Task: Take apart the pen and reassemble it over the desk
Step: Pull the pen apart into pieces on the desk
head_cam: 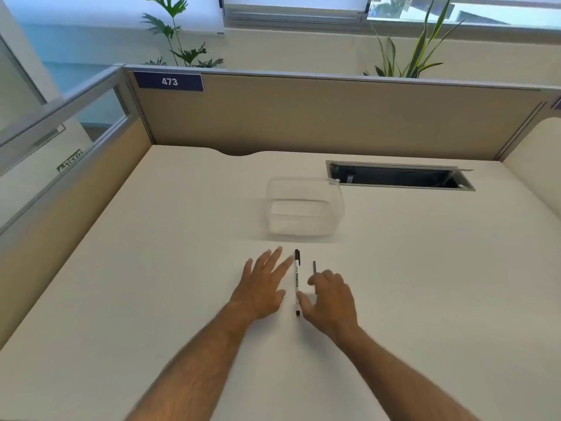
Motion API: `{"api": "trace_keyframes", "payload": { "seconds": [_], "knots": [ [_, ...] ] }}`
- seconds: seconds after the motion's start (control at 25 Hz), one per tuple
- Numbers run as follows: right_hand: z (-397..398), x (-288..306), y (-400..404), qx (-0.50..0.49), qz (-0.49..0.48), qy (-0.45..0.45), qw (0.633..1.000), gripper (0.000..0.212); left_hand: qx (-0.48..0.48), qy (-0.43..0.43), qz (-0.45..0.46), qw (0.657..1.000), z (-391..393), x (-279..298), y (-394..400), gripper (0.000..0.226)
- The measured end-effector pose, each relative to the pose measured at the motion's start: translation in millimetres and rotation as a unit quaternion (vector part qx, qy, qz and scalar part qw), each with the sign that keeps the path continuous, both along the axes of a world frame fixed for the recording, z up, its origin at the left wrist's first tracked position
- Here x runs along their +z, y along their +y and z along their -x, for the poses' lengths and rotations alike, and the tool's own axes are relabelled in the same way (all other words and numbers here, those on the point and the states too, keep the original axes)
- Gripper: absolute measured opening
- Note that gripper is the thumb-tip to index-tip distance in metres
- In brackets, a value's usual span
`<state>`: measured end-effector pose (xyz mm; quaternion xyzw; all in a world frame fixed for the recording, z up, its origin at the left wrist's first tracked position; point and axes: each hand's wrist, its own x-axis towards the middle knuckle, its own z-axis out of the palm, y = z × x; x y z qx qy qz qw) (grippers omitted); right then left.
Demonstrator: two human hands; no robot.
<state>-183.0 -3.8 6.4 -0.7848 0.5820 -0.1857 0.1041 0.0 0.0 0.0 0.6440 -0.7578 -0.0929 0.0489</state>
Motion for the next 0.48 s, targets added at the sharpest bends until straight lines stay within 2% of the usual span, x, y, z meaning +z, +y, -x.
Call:
{"api": "trace_keyframes", "payload": {
  "seconds": [0.16,0.28,0.48],
  "knots": [
    [-12.7,-1.1,12.6,-0.020,-0.136,0.009,0.990,0.042,-0.049,-0.001,-0.035,0.998,8.6,-5.4,4.5,0.065],
    [-14.4,-0.5,9.0,-0.025,-0.207,0.047,0.977,0.028,-0.052,-0.008,-0.034,0.998,10.0,-10.7,3.4,0.049],
    [-10.8,0.8,-2.3,-0.009,-0.251,0.049,0.967,0.017,-0.048,-0.012,-0.016,0.999,9.4,-9.4,-0.1,0.025]
  ]
}}
